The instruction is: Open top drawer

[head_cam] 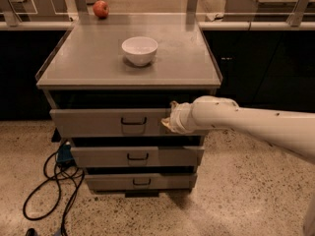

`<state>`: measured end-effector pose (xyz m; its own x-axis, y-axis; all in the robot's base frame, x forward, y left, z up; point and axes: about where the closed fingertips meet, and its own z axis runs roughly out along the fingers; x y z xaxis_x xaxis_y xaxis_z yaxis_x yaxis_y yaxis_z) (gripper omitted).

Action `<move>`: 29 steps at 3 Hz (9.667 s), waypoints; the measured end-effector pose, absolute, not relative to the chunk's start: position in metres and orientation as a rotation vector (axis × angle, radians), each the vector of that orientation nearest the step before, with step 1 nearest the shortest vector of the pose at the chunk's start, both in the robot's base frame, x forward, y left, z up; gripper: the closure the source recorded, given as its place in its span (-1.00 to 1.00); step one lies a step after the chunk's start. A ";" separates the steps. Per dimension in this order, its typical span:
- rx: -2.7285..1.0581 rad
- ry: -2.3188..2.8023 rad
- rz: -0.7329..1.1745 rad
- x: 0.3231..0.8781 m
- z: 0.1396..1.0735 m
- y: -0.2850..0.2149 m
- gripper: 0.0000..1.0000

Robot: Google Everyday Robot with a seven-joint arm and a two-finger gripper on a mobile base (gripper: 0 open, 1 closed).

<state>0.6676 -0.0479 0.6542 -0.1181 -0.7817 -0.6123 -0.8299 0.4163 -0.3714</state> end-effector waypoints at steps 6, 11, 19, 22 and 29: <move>-1.359 1.895 0.061 0.650 0.672 -0.051 1.00; -1.342 1.895 0.043 0.591 0.670 -0.062 1.00; -1.309 1.869 0.016 0.526 0.688 -0.079 -1.00; -1.339 1.952 -0.030 0.564 0.702 -0.104 -1.00; -1.521 2.003 0.112 0.565 0.633 -0.090 -0.62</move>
Offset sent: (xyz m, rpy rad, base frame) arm -0.3226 -0.0063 -0.0959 -0.0032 -0.0421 -0.0324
